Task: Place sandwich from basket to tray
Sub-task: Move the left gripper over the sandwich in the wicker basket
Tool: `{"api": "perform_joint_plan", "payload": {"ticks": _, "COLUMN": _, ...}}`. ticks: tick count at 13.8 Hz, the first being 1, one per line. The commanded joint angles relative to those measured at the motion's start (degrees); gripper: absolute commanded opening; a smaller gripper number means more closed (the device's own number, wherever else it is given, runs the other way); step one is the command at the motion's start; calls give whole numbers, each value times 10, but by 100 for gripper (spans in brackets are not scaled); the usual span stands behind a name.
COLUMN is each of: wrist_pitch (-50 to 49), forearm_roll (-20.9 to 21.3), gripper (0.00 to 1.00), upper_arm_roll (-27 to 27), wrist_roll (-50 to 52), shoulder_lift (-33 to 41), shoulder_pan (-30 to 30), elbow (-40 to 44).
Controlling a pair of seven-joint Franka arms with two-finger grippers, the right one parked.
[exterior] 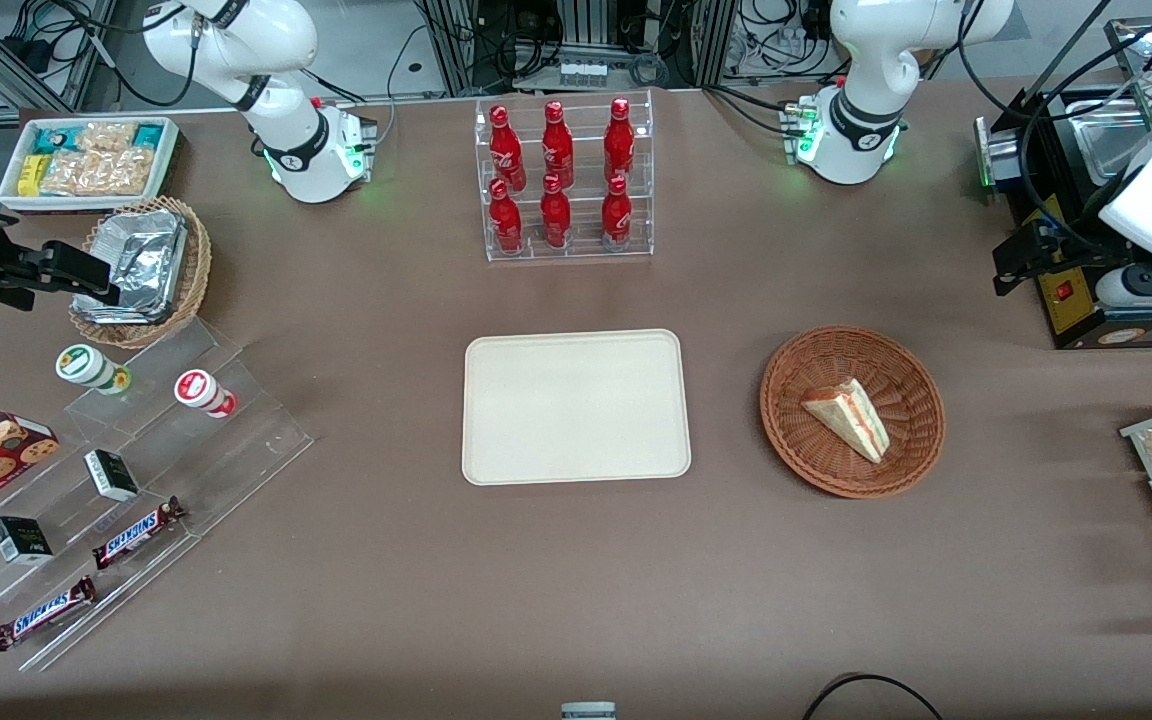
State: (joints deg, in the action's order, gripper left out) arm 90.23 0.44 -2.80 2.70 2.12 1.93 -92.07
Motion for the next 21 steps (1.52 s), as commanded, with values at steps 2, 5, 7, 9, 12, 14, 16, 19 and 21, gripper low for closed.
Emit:
{"api": "perform_joint_plan", "payload": {"ticks": 2, "wrist_pitch": -3, "forearm_roll": -2, "gripper": 100, "upper_arm_roll": -4, "wrist_roll": 0, "shoulder_lift": -4, "shoulder_pan": 3, "elbow": -1}}
{"api": "perform_joint_plan", "payload": {"ticks": 5, "wrist_pitch": 11, "forearm_roll": 4, "gripper": 100, "upper_arm_roll": -4, "wrist_roll": -1, "shoulder_lift": -26, "shoulder_pan": 4, "elbow": -3}}
{"api": "perform_joint_plan", "payload": {"ticks": 7, "wrist_pitch": 31, "forearm_roll": 5, "gripper": 100, "upper_arm_roll": -4, "wrist_roll": -1, "shoulder_lift": -40, "shoulder_pan": 4, "elbow": -14}}
{"api": "perform_joint_plan", "payload": {"ticks": 9, "wrist_pitch": 76, "forearm_roll": 6, "gripper": 100, "upper_arm_roll": -4, "wrist_roll": 0, "shoulder_lift": -46, "shoulder_pan": 5, "elbow": -53}}
{"api": "perform_joint_plan", "payload": {"ticks": 12, "wrist_pitch": 162, "forearm_roll": 7, "gripper": 100, "upper_arm_roll": -5, "wrist_roll": 41, "shoulder_lift": -49, "shoulder_pan": 7, "elbow": -128}}
{"api": "perform_joint_plan", "payload": {"ticks": 14, "wrist_pitch": 222, "forearm_roll": 8, "gripper": 100, "upper_arm_roll": -5, "wrist_roll": 95, "shoulder_lift": -48, "shoulder_pan": 25, "elbow": -187}}
{"api": "perform_joint_plan", "payload": {"ticks": 16, "wrist_pitch": 264, "forearm_roll": 9, "gripper": 100, "upper_arm_roll": -5, "wrist_roll": 120, "shoulder_lift": -44, "shoulder_pan": 28, "elbow": -245}}
{"api": "perform_joint_plan", "payload": {"ticks": 19, "wrist_pitch": 360, "forearm_roll": 8, "gripper": 100, "upper_arm_roll": -6, "wrist_roll": 253, "shoulder_lift": -48, "shoulder_pan": 31, "elbow": -300}}
{"api": "perform_joint_plan", "payload": {"ticks": 21, "wrist_pitch": 401, "forearm_roll": 7, "gripper": 100, "upper_arm_roll": -7, "wrist_roll": 294, "shoulder_lift": -60, "shoulder_pan": 41, "elbow": -322}}
